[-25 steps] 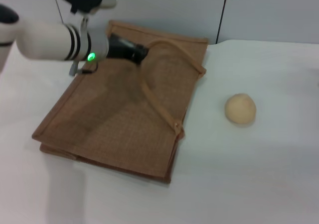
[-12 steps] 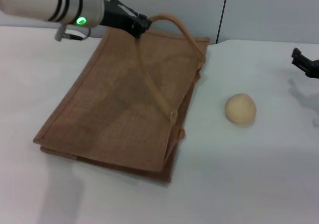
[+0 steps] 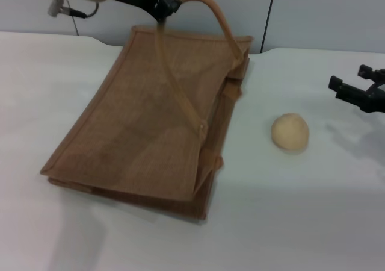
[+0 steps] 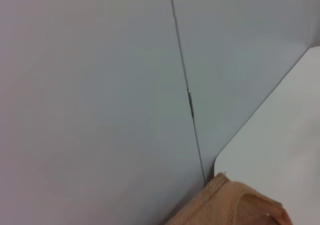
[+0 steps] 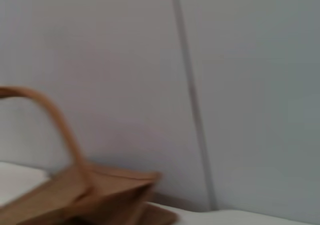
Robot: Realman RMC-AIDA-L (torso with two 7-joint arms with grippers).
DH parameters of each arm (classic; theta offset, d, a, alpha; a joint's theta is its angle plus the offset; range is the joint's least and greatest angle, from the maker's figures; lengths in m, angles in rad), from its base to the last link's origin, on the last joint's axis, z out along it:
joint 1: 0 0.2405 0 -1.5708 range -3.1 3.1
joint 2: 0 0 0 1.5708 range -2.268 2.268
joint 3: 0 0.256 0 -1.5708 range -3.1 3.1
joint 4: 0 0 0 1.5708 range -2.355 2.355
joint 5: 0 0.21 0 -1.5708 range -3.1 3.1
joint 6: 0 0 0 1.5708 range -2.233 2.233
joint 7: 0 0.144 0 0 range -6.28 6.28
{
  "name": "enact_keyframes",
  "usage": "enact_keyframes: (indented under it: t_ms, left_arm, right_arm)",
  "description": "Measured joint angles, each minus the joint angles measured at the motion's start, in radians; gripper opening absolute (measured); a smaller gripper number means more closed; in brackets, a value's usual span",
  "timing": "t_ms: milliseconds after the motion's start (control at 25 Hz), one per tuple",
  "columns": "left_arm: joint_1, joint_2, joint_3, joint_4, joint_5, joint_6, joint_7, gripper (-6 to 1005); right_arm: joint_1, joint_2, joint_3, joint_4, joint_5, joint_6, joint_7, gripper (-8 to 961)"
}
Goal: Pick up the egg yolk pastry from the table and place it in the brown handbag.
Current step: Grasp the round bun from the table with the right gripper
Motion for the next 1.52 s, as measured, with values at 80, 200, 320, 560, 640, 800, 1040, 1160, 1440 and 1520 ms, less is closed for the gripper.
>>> enact_keyframes:
  t_ms: [80,200,320,560,640,800,1040,1160,1440,1520]
  left_arm:
    - [-0.002,0.001,0.000,0.032,0.019,-0.028,-0.022,113]
    - [-0.012,0.002,-0.001,0.069,0.032,-0.057,-0.034,113]
    - [-0.027,0.002,-0.001,0.101,0.033,-0.083,-0.042,112]
    - [-0.040,0.002,-0.020,0.152,0.034,-0.140,-0.057,112]
    - [-0.045,0.002,-0.025,0.197,0.048,-0.172,-0.076,112]
    - [-0.053,0.001,-0.022,0.250,0.084,-0.206,-0.102,112]
    - [-0.056,-0.001,-0.021,0.301,0.085,-0.237,-0.120,112]
    - [-0.056,0.000,-0.022,0.313,0.085,-0.243,-0.125,112]
    - [-0.070,0.000,-0.020,0.319,0.085,-0.253,-0.130,112]
    - [-0.075,0.000,-0.022,0.320,0.085,-0.261,-0.132,112]
  right_arm:
    - [-0.011,0.001,0.000,-0.048,-0.042,-0.084,0.045,844]
    - [-0.011,0.000,-0.001,-0.087,-0.106,-0.140,0.093,843]
    - [0.005,0.000,-0.003,-0.089,-0.188,-0.136,0.127,842]
    - [0.051,0.002,-0.016,-0.081,-0.311,-0.134,0.193,841]
    - [0.072,0.001,-0.033,-0.081,-0.354,-0.123,0.224,840]
    - [0.101,0.003,-0.044,-0.077,-0.405,-0.105,0.260,839]
    - [0.106,0.004,-0.045,-0.062,-0.407,-0.103,0.268,837]
    - [0.114,0.003,-0.046,-0.048,-0.409,-0.107,0.268,836]
    - [0.120,0.003,-0.053,-0.041,-0.410,-0.104,0.269,834]
    - [0.120,0.003,-0.053,-0.041,-0.410,-0.101,0.269,834]
